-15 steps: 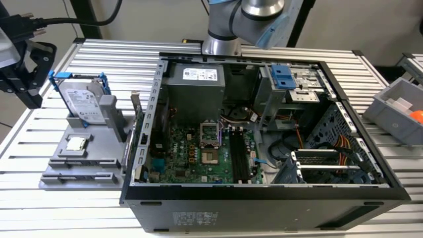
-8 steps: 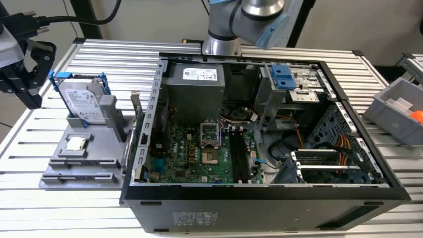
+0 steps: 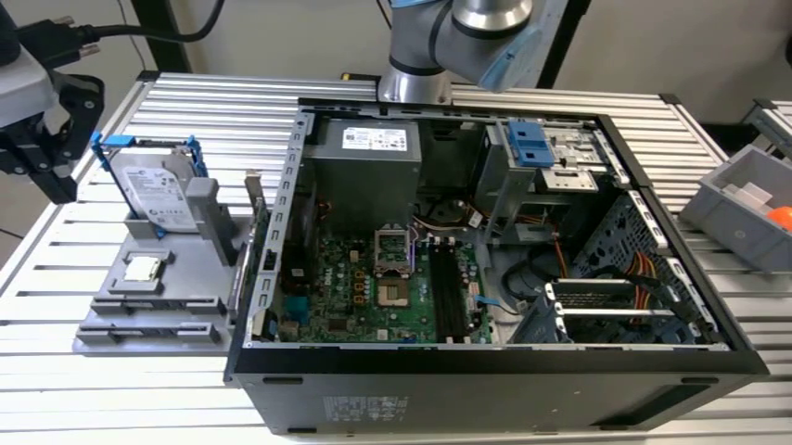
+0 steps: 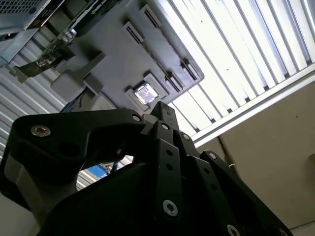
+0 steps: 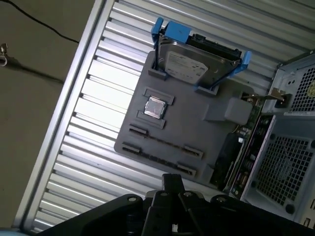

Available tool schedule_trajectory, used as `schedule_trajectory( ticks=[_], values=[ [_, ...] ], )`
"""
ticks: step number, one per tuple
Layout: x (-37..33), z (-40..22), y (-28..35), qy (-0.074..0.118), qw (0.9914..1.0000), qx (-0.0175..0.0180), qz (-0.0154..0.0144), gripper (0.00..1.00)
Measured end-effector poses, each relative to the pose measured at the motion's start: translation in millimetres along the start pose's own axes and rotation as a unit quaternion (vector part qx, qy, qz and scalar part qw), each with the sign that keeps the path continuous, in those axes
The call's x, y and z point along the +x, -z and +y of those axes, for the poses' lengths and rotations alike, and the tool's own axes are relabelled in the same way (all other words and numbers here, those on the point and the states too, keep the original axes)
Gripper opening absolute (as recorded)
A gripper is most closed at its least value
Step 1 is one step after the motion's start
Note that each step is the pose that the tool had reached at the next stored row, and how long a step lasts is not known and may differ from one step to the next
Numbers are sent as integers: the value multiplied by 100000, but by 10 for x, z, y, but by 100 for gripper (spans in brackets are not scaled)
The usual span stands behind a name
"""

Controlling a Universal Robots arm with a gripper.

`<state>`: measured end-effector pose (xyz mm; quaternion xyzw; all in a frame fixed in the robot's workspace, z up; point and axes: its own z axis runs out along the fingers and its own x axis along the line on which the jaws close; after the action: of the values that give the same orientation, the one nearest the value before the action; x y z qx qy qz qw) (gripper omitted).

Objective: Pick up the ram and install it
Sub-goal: 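Pick up the ram and move it above insertion slot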

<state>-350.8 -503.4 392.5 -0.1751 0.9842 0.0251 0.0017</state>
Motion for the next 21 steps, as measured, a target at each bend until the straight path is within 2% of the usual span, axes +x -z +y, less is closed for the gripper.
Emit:
schedule_trajectory(
  ticks=[8,11,21],
  values=[
    [0,0,0,3616,99934,-43,173,0],
    [0,0,0,6469,99790,-77,315,0],
    [0,0,0,8162,99666,-99,395,0]
  ],
)
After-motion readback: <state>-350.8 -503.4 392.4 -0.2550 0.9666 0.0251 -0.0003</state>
